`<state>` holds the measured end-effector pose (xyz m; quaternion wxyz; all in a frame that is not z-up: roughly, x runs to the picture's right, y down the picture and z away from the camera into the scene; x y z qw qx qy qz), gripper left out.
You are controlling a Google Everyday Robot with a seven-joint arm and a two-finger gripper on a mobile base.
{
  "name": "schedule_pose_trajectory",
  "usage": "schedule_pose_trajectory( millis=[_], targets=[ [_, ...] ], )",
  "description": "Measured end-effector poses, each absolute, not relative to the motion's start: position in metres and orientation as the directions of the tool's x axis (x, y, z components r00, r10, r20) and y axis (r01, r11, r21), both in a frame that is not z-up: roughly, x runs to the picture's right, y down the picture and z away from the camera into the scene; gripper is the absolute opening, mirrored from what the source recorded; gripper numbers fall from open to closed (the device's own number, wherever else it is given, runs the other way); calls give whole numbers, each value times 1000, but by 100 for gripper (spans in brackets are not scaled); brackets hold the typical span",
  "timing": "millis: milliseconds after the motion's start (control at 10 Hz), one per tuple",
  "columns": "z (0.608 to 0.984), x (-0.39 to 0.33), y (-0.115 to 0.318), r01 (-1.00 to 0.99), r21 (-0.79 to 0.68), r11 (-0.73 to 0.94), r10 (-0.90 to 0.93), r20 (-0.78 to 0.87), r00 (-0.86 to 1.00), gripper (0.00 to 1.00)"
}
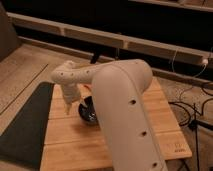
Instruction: Pick up the ceramic bowl
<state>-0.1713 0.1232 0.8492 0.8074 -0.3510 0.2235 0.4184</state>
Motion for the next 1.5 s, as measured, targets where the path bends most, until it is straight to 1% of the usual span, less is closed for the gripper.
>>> schedule_pose_trajectory(
  millis=[200,300,500,600,700,900,1200,1500],
  targets=[
    [867,-166,138,-853,-370,367,439,-739,510,64],
    [875,-164,142,-864,-363,348,411,-769,489,58],
    [889,-162,146,-881,-351,318,366,-811,456,36],
    [894,-160,143,-886,-345,312,362,-819,446,26],
    [900,-159,138,-891,-337,304,367,-821,436,14],
    [907,-165,122,-892,-332,306,402,-804,437,0],
    [887,-181,62,-888,-329,320,531,-714,456,0],
    [836,-207,1,-871,-343,350,659,-571,490,0]
  ],
)
